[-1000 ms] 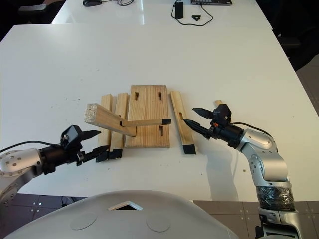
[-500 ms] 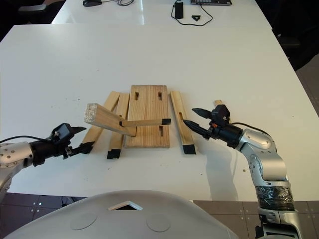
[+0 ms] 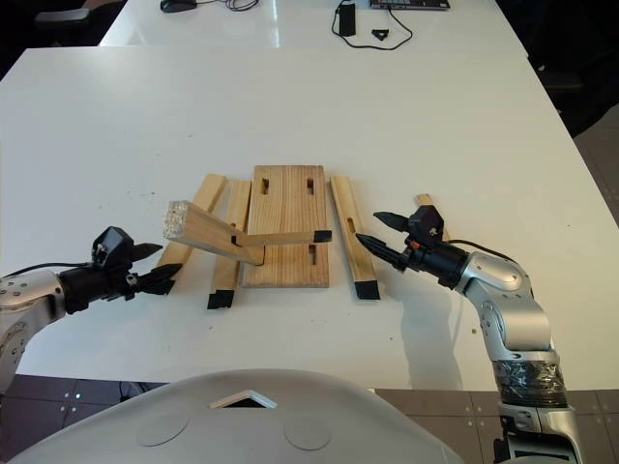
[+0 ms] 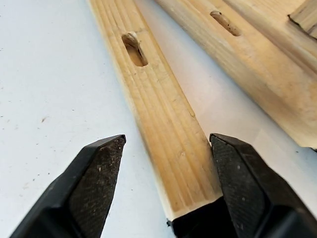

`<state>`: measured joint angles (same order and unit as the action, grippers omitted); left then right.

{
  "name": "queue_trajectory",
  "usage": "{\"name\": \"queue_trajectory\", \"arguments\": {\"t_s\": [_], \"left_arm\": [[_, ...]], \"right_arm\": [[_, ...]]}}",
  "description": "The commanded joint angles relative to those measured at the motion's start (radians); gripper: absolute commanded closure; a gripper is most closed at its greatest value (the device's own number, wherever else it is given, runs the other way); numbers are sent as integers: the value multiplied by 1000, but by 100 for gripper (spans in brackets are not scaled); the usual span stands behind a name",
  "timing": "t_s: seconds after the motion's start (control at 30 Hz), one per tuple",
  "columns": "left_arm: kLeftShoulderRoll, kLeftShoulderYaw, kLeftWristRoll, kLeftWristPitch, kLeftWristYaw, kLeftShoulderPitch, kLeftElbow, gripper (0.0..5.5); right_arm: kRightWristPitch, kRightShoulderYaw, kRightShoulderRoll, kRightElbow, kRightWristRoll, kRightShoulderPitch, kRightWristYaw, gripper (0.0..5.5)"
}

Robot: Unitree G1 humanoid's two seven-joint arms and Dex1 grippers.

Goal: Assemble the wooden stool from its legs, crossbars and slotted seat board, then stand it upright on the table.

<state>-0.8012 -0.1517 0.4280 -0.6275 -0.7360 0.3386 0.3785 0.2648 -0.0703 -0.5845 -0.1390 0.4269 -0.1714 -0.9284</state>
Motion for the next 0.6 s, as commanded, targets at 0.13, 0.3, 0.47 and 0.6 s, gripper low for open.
{"name": "queue_trajectory", "arguments": {"t_s": [0.13, 0.3, 0.47, 0.6], "left_arm": [[26, 41, -72, -32, 64, -9, -50, 235], [48, 49, -76, -32, 75, -69, -95, 264], [134, 61, -44, -60, 98, -130, -144, 339], [155, 36, -37, -47, 92, -118, -154, 348]], "right_arm": [[-9, 4, -8, 16, -9, 33, -8, 241], [-13, 11, 0, 21, -15, 41, -2, 241], [-17, 23, 5, 29, -20, 54, -2, 241], [-16, 4, -10, 36, -10, 55, -7, 241]]}}
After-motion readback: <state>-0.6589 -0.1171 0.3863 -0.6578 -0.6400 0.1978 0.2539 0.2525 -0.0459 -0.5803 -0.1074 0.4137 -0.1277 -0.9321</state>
